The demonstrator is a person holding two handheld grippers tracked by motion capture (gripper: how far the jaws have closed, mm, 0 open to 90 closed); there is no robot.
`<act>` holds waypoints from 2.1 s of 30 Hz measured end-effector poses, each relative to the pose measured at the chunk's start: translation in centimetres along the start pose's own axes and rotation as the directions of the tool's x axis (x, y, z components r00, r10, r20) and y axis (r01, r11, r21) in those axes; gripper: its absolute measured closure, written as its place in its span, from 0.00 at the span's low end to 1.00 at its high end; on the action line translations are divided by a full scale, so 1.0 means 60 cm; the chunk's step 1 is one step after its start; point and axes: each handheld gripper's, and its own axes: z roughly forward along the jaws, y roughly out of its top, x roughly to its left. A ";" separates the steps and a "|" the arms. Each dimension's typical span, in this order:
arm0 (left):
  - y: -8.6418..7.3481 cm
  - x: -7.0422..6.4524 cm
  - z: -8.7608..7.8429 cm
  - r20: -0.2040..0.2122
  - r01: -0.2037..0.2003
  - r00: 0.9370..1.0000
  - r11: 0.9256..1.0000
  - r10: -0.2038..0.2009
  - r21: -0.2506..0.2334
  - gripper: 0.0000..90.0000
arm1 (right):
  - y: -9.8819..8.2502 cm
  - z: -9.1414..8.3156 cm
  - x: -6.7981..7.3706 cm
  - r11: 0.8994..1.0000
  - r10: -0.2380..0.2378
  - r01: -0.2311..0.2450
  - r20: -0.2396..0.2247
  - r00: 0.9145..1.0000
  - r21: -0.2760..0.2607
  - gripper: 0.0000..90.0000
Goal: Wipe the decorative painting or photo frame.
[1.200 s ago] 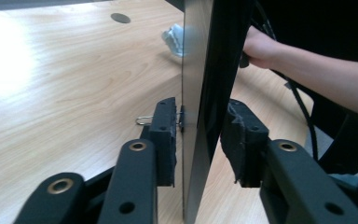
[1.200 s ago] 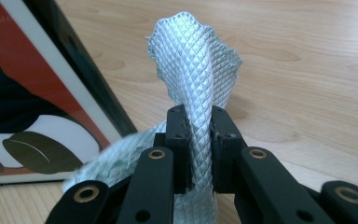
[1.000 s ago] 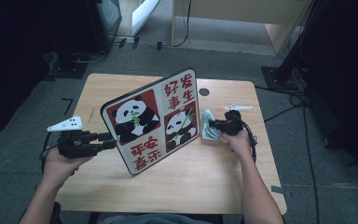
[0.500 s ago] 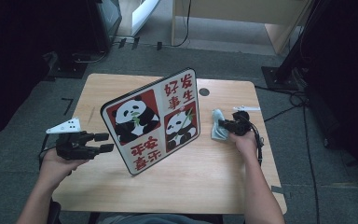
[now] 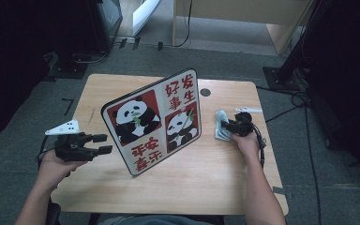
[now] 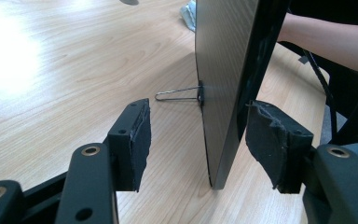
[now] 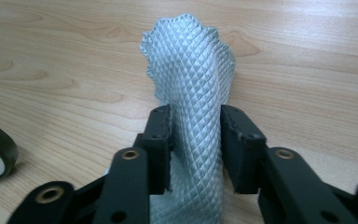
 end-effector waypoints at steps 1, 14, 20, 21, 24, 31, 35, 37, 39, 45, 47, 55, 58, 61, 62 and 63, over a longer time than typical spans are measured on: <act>0.000 0.001 0.000 -0.002 -0.001 1.000 1.000 0.001 0.002 0.45 | 0.000 0.000 0.000 1.000 -0.002 0.002 0.002 1.000 -0.001 0.68; -0.012 0.020 -0.003 -0.022 0.018 1.000 1.000 -0.017 0.017 0.44 | 0.008 -0.021 0.006 0.998 -0.006 0.007 0.016 1.000 -0.055 0.56; -0.013 0.025 0.002 -0.030 0.024 0.999 0.999 -0.023 0.023 0.44 | 0.004 -0.033 0.016 0.999 -0.041 0.042 0.019 0.999 -0.031 0.57; -0.013 0.027 0.004 -0.031 0.024 0.999 0.999 -0.023 0.031 0.44 | 0.003 -0.035 0.017 0.999 -0.043 0.044 0.017 0.999 -0.026 0.57; -0.011 0.031 0.010 -0.042 0.030 0.999 0.999 -0.028 0.040 0.44 | -0.002 -0.043 0.019 0.998 -0.053 0.054 0.021 0.998 -0.037 0.57; -0.007 0.046 0.022 -0.085 0.033 0.996 0.999 -0.030 0.042 0.44 | -0.016 -0.065 0.032 0.997 -0.063 0.063 0.010 0.998 -0.047 0.57; -0.006 0.056 0.031 -0.121 0.033 0.992 0.998 -0.026 0.053 0.47 | -0.025 -0.079 0.043 0.995 -0.080 0.080 0.004 0.997 -0.051 0.57; -0.004 0.062 0.037 -0.124 0.039 0.992 0.997 -0.031 0.061 0.48 | -0.030 -0.084 0.049 0.995 -0.084 0.084 -0.002 0.996 -0.055 0.57; -0.004 0.067 0.043 -0.130 0.037 0.991 0.998 -0.031 0.046 0.48 | -0.037 -0.089 0.055 0.995 -0.087 0.087 -0.007 0.996 -0.058 0.57; -0.001 0.078 0.060 -0.197 0.032 0.980 0.999 -0.026 0.026 0.49 | -0.054 -0.104 0.070 0.993 -0.097 0.095 -0.022 0.995 -0.062 0.57; 0.000 0.084 0.068 -0.210 0.026 0.977 0.999 -0.020 0.025 0.49 | -0.059 -0.107 0.073 0.993 -0.106 0.105 -0.022 0.994 -0.062 0.56; 0.003 0.101 0.095 -0.193 0.024 0.981 0.999 -0.016 0.039 0.45 | -0.083 -0.114 0.088 0.991 -0.133 0.131 -0.043 0.990 -0.041 0.54; 0.002 0.106 0.100 -0.198 -0.002 0.980 1.000 0.006 0.017 0.44 | -0.091 -0.114 0.089 0.992 -0.122 0.120 -0.056 0.991 -0.035 0.54; 0.000 0.114 0.102 -0.219 -0.004 0.976 1.000 0.004 0.000 0.44 | -0.097 -0.113 0.093 0.992 -0.123 0.121 -0.067 0.990 -0.034 0.54; -0.001 0.117 0.101 -0.229 0.002 0.973 1.000 -0.003 -0.005 0.44 | -0.098 -0.112 0.095 0.991 -0.131 0.129 -0.069 0.989 -0.034 0.54; -0.001 0.120 0.101 -0.238 0.006 0.971 1.000 -0.008 -0.009 0.44 | -0.099 -0.111 0.098 0.991 -0.136 0.134 -0.072 0.988 -0.030 0.54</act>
